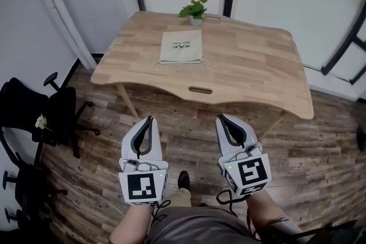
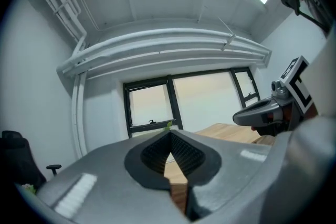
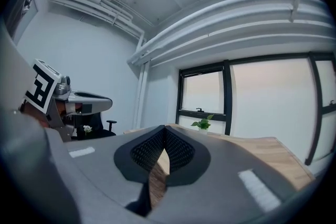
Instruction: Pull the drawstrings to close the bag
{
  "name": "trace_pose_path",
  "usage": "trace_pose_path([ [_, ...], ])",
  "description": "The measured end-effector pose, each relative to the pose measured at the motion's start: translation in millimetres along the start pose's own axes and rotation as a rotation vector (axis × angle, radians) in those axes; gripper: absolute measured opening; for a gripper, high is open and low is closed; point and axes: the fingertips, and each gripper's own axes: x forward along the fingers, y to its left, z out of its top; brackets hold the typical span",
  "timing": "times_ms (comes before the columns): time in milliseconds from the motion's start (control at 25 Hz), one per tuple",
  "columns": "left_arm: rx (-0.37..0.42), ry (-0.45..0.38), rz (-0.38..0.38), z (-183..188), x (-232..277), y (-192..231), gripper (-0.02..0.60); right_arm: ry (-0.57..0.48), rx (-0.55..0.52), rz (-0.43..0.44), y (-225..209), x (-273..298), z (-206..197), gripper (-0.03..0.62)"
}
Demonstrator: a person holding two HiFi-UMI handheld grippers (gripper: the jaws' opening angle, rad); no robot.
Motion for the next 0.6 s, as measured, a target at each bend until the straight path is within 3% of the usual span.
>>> trace_pose_path([
  [400,0.045,-0.054,-0.056,2,86,64,0.002,-0.022,-0.024,-0.072,-23,100,36,0.031],
  [600,0.02,-0.035,-0.064,-13,113,92,0.002,-0.034,-0.02,-0.098,-26,134,41,0.031],
])
